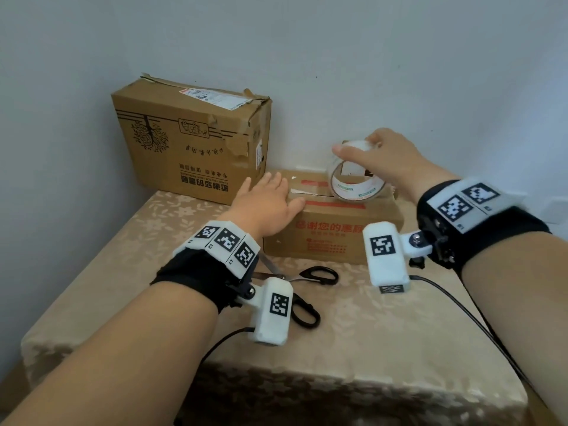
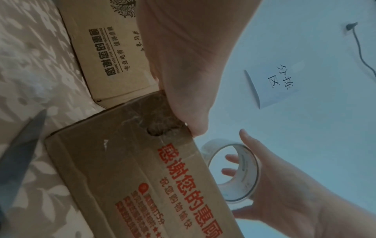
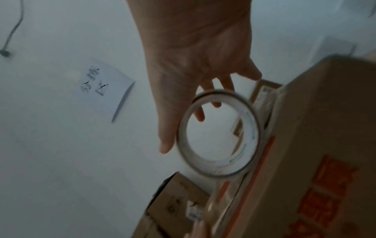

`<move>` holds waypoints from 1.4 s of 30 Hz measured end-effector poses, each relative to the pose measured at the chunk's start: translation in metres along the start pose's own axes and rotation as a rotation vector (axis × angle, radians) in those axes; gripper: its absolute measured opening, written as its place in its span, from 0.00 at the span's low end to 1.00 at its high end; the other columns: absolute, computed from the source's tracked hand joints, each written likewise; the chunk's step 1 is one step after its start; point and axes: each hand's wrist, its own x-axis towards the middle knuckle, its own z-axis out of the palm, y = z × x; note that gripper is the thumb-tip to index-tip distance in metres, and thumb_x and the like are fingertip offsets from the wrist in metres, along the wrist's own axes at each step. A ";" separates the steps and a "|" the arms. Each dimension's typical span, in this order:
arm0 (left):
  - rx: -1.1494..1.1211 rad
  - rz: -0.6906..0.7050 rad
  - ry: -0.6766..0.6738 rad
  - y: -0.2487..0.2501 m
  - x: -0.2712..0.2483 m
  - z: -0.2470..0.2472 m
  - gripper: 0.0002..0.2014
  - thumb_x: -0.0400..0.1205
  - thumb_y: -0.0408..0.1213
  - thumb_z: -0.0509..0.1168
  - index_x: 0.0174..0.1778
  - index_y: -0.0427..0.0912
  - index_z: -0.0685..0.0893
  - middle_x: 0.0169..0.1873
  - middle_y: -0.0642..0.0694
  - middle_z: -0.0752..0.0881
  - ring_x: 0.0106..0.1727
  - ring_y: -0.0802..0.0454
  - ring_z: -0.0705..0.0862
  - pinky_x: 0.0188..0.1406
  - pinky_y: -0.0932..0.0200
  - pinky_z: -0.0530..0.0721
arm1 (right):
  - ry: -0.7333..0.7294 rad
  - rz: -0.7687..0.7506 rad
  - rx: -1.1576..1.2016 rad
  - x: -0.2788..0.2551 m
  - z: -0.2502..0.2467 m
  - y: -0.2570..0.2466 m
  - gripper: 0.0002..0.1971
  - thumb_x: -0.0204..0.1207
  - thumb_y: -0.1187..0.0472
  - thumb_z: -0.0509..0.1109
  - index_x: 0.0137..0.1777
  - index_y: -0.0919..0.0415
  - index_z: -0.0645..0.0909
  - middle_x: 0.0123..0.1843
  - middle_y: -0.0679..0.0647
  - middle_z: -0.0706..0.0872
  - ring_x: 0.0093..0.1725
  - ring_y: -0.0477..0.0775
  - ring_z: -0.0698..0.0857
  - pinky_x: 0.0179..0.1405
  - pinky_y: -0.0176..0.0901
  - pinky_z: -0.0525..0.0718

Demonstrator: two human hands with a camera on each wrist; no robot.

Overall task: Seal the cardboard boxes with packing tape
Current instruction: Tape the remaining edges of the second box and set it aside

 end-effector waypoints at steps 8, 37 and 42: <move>0.095 0.053 -0.012 0.021 0.004 0.001 0.43 0.82 0.66 0.35 0.83 0.34 0.51 0.83 0.37 0.53 0.84 0.43 0.52 0.83 0.45 0.53 | -0.068 0.243 0.396 0.004 0.014 0.033 0.69 0.34 0.11 0.66 0.77 0.51 0.69 0.72 0.51 0.79 0.70 0.57 0.78 0.72 0.62 0.73; 0.105 0.145 -0.084 0.032 0.006 -0.005 0.54 0.70 0.74 0.35 0.84 0.36 0.48 0.84 0.38 0.49 0.84 0.43 0.49 0.83 0.44 0.51 | 0.002 0.272 0.355 -0.025 -0.036 0.043 0.28 0.70 0.36 0.73 0.60 0.53 0.73 0.63 0.56 0.78 0.59 0.59 0.79 0.58 0.60 0.82; 0.086 0.222 -0.111 0.055 0.000 -0.008 0.45 0.79 0.69 0.46 0.84 0.39 0.50 0.84 0.42 0.49 0.84 0.47 0.50 0.81 0.48 0.52 | -0.004 0.314 0.512 -0.024 -0.019 0.036 0.37 0.63 0.35 0.76 0.68 0.54 0.74 0.58 0.56 0.83 0.49 0.56 0.86 0.43 0.59 0.89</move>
